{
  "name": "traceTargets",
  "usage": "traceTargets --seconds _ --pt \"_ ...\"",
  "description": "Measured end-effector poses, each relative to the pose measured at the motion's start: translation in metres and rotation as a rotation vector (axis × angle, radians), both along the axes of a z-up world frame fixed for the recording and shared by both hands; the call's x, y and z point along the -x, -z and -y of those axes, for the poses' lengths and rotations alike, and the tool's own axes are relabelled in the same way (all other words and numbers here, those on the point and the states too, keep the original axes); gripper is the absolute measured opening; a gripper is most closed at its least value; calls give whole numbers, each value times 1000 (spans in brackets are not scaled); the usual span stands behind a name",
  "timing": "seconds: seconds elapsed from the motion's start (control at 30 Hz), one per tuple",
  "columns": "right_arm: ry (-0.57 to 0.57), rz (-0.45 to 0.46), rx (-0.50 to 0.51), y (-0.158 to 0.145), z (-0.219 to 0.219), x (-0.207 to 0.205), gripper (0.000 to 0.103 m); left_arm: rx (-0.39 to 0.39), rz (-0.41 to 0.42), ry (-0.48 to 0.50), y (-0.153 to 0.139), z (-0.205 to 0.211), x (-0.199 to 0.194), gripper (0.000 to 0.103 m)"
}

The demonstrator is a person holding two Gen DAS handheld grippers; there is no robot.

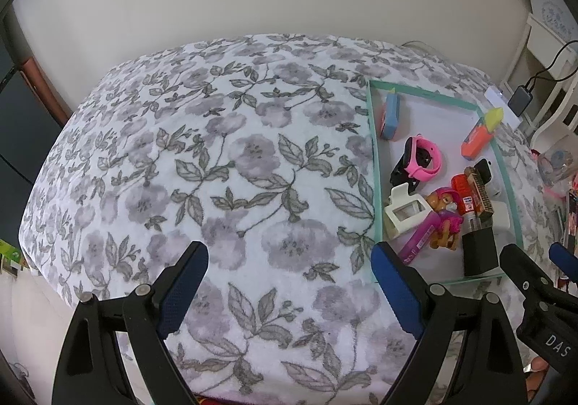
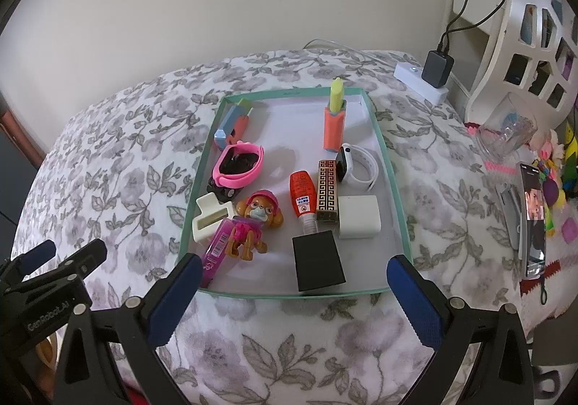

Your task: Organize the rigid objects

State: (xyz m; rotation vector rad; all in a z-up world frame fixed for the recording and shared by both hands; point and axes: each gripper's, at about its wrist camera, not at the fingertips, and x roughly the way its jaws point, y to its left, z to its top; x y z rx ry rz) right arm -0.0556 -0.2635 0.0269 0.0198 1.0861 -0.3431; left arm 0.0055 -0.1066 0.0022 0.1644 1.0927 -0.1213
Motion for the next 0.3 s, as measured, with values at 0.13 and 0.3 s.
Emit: traceTargets --seconds 0.13,0.3 --pt "-5 -6 2 1 1 -1 103 -3 -4 -3 1 -1 0 92" --pt "-7 -8 3 2 2 0 103 2 0 -5 2 -1 -1 92"
